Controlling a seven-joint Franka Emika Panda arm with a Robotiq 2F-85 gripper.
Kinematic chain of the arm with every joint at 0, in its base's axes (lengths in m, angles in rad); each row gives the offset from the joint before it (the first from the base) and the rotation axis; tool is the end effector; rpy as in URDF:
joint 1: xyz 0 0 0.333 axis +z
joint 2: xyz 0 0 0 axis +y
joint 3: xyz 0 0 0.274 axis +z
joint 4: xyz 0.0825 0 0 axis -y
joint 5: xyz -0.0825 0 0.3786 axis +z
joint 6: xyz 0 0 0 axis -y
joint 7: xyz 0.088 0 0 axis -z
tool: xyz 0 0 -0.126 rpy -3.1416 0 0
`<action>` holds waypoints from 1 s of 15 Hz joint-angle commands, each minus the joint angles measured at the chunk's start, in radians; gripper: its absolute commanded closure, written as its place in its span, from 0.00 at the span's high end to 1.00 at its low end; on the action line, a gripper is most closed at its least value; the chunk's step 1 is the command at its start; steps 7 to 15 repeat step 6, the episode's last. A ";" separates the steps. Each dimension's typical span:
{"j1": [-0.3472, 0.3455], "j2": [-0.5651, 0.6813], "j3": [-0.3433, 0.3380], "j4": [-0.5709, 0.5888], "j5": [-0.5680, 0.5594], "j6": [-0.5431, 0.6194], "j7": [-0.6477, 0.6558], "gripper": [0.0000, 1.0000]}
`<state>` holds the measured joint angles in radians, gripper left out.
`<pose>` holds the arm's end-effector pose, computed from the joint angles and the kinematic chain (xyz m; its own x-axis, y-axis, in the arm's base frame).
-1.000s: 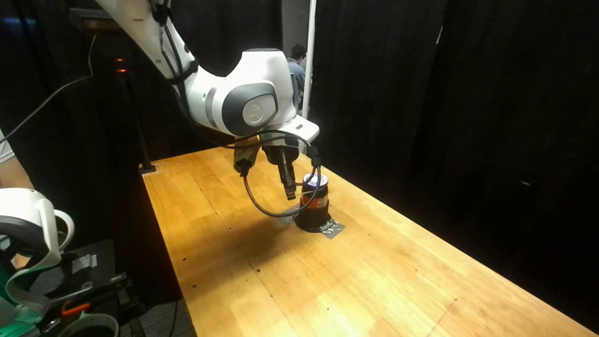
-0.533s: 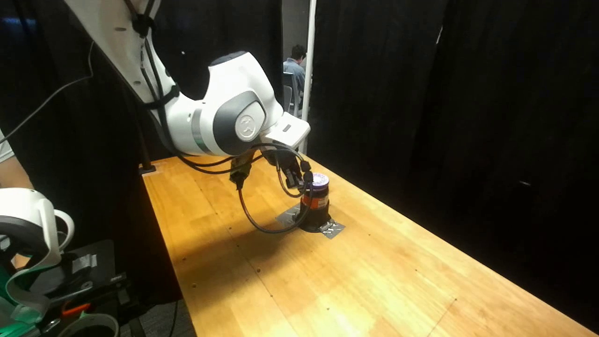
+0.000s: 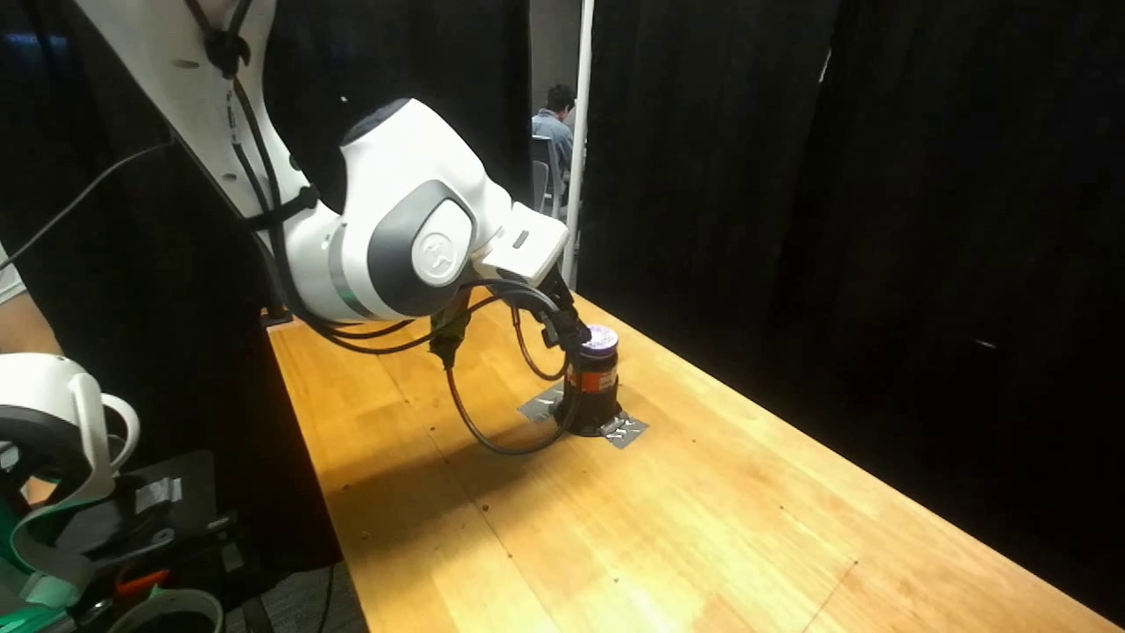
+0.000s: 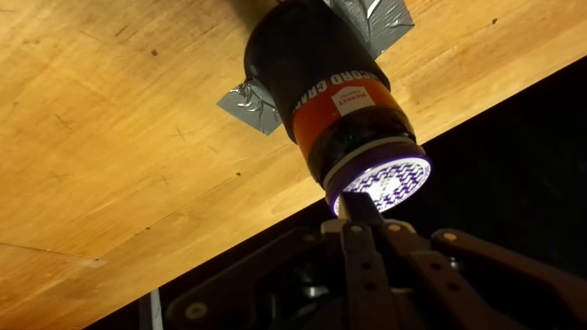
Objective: Put the rubber band on the jar.
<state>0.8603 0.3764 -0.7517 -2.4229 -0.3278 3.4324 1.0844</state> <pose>0.5270 0.0879 0.2209 0.6603 -0.4745 0.5821 -0.3594 -0.8802 -0.3099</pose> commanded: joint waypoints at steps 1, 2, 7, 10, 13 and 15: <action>0.113 0.026 -0.083 -0.063 0.076 0.109 -0.002 0.00; 0.108 0.002 -0.065 -0.080 0.075 0.096 0.008 0.21; 0.072 0.001 -0.011 -0.063 0.049 0.051 0.025 0.25; 0.072 0.001 -0.011 -0.063 0.049 0.051 0.025 0.25; 0.072 0.001 -0.011 -0.063 0.049 0.051 0.025 0.25; 0.072 0.001 -0.011 -0.063 0.049 0.051 0.025 0.25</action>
